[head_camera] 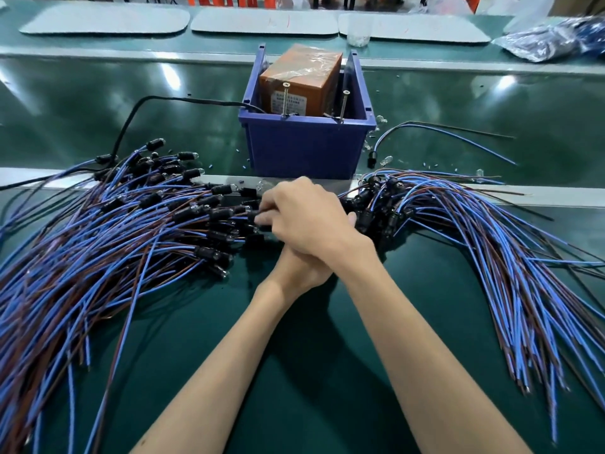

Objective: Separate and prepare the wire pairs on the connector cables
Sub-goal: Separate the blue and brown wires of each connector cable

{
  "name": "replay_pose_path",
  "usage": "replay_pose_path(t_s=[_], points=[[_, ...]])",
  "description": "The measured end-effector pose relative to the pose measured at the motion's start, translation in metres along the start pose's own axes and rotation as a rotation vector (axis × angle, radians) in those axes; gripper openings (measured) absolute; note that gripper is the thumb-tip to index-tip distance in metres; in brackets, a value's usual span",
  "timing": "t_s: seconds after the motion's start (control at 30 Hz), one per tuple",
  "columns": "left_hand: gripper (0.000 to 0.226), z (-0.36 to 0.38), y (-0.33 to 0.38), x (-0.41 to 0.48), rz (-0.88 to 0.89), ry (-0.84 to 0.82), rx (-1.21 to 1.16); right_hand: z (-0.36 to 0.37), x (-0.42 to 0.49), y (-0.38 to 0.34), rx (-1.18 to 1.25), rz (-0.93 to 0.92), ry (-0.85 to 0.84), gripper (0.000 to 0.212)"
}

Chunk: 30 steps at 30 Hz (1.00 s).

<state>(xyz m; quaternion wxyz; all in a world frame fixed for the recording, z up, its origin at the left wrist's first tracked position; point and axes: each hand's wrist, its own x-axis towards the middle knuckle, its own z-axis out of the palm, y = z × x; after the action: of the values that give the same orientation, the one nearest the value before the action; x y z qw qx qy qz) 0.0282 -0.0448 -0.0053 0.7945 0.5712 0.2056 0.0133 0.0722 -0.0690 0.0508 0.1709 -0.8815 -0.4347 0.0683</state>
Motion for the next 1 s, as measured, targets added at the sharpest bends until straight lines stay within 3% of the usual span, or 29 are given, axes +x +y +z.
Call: replay_pose_path(t_s=[0.03,0.1,0.17,0.23,0.3,0.37,0.43,0.63,0.83,1.0], points=[[0.043,0.003,0.007,-0.002,0.160,0.015,0.174,-0.003,0.000,0.003,0.141,0.004,0.060,0.017],[0.028,0.005,0.009,0.001,0.397,0.108,0.297,-0.009,0.000,0.006,0.446,-0.033,0.239,0.013],[0.014,0.001,0.005,0.007,0.408,0.120,0.350,-0.014,-0.002,0.007,0.768,-0.057,0.434,0.007],[0.024,-0.002,0.004,0.009,0.498,0.228,0.514,-0.018,-0.003,0.006,1.120,-0.023,0.566,0.013],[0.028,-0.001,0.009,0.007,0.516,0.218,0.428,-0.024,-0.003,0.006,1.471,0.020,0.676,0.018],[0.022,0.001,0.011,0.007,0.489,0.171,0.302,-0.034,-0.004,0.010,1.658,0.061,0.806,0.021],[0.015,0.001,0.012,0.005,0.486,0.133,0.175,-0.043,-0.006,0.017,1.634,0.121,0.956,0.024],[0.032,-0.004,0.014,0.005,0.469,0.046,0.016,-0.059,-0.013,0.037,1.182,0.296,1.189,0.032],[0.034,-0.006,0.013,0.008,0.477,0.240,-0.065,-0.073,-0.018,0.061,0.948,0.441,1.156,0.026],[0.030,-0.005,0.014,0.009,0.505,0.362,-0.107,-0.083,-0.024,0.067,1.001,0.456,1.327,0.034]])
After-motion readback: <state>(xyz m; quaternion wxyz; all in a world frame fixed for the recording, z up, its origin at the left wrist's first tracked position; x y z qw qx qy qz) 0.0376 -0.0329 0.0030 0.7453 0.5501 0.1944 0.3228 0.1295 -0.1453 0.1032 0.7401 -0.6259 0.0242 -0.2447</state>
